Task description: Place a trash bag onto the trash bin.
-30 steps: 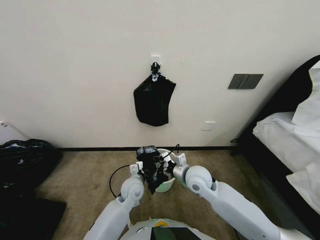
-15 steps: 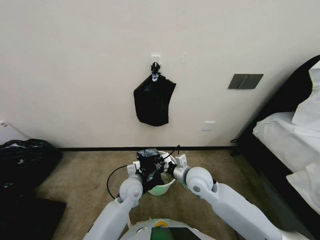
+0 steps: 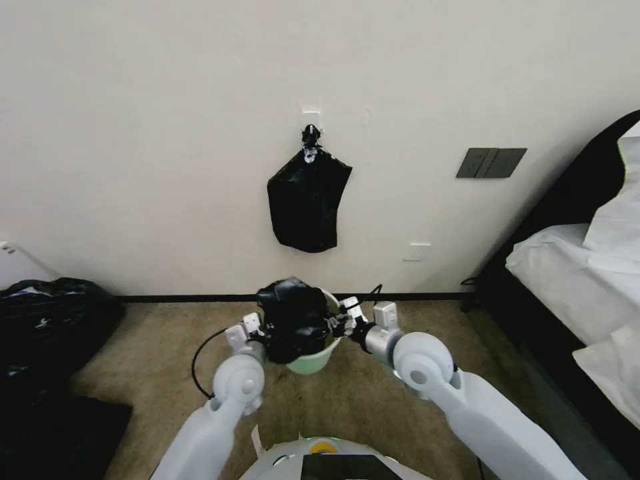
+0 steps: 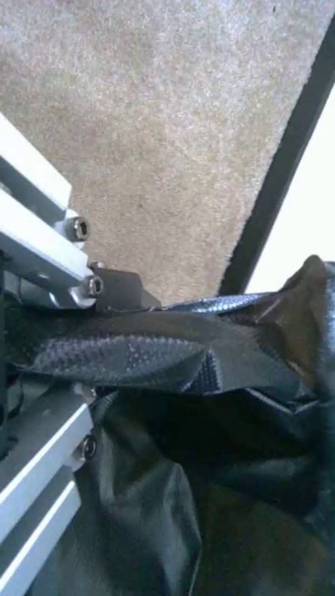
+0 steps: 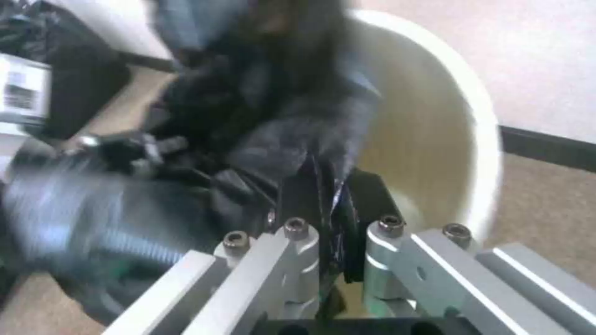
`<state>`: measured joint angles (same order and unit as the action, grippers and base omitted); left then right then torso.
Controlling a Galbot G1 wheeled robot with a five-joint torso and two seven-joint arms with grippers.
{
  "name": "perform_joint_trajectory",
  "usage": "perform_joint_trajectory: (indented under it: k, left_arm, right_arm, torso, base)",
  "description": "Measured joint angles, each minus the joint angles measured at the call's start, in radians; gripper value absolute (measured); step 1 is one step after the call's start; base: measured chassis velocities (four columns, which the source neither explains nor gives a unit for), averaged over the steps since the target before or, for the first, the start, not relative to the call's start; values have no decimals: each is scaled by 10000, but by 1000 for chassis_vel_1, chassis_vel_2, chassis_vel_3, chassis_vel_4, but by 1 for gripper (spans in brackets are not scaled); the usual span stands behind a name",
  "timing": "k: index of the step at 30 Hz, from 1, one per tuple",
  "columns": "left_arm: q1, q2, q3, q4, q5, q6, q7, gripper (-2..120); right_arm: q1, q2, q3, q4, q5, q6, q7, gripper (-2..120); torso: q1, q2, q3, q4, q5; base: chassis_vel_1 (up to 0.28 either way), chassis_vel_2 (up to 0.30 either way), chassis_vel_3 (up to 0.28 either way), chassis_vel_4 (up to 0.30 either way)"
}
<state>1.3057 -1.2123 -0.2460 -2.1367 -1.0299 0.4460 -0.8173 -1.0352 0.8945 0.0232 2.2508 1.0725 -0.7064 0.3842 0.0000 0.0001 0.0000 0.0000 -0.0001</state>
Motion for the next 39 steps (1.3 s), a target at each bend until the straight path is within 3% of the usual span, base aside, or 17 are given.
perform_joint_trajectory:
  k: [15,27,31,36,39]
  left_arm:
    - [1064,426,-823,-969,-303,131,306,3]
    - [1370,587,-951,-1241,-298,283,346,3]
    - [1465,585,-899,-1391,-142,476,347,3]
    - [1475,659,-925,-1453,-125,490,377,3]
    - [1332,794,-984,-1431,-123,490,427,3]
  right_arm:
    - [-1369,-368,1753,392,252,6,-286,6]
    - [-1833,-449,2087,362,-71,10,-597,6]
    - [-2130,-540,2070,820,-1315,29,-1267,21]
    - [-2319,-596,2270,1112,-1858,52,-1546,32]
    - [-2521,-772,2665,1491,-2135,50,-2095,50]
  torso:
    - [0,-1,0,-2,1]
    - [0,0,-1,0,1]
    - [0,0,0,0,0]
    - [0,0,0,-1,0]
    - [0,-1,-1,0,1]
  base:
    - [0,0,0,0]
    - [0,0,0,0]
    - [0,0,0,0]
    - [0,0,0,0]
    - [0,0,0,0]
